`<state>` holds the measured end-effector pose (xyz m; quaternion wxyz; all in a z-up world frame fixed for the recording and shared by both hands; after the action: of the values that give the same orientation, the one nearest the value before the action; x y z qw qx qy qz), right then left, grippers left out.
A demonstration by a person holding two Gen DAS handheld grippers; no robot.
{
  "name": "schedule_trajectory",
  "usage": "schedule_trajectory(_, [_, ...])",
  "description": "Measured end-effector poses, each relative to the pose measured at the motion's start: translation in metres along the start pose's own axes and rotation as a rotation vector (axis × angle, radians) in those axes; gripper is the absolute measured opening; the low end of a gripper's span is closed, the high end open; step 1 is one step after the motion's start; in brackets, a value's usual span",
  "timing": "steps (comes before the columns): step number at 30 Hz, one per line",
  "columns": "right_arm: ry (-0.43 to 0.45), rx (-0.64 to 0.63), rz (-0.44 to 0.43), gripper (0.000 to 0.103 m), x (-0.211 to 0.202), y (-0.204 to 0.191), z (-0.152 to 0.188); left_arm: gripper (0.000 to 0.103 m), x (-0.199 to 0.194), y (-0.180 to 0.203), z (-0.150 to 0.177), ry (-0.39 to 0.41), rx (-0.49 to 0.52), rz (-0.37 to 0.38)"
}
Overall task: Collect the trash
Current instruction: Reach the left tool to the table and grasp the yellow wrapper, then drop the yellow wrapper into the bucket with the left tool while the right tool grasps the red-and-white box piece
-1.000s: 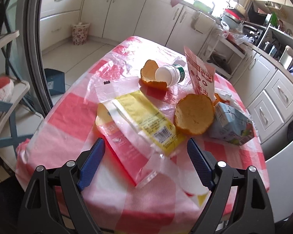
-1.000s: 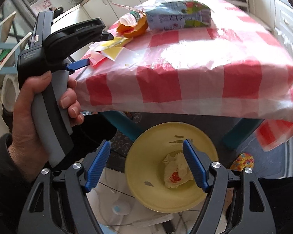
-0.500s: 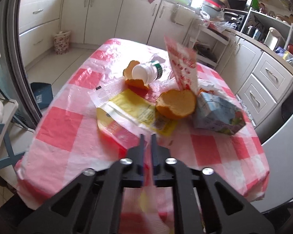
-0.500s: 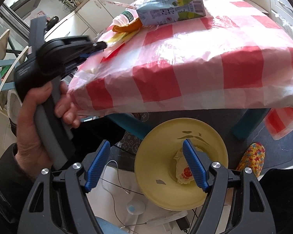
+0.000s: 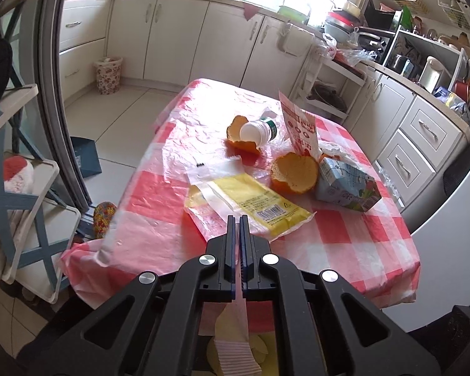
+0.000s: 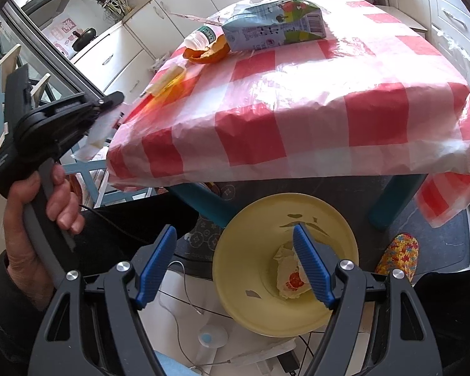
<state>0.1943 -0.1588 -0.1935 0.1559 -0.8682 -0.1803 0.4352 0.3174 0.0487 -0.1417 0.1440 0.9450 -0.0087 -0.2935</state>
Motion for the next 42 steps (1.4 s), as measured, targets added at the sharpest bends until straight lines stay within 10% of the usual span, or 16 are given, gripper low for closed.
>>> schedule_trajectory(26, [0.122, 0.025, 0.018, 0.074, -0.022, 0.006, -0.023, 0.002, -0.058, 0.053, -0.051, 0.11, 0.034, 0.131])
schedule_trajectory(42, [0.357, -0.204, 0.109, 0.076, -0.041, 0.007, -0.171, 0.002, -0.109, 0.101, -0.004, 0.045, 0.042, 0.275])
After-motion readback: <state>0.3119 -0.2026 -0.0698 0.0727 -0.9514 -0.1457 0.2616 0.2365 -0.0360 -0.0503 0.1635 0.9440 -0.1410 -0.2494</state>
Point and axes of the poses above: each gripper's, at about its wrist camera, not at the fingertips, and x roughly the way its jaws point, y to its right, z to its underside, the point moved 7 cm from there along x, roughly the way its jaws point, and after that the axes turned 9 degrees about y, right-handed, at the moved point
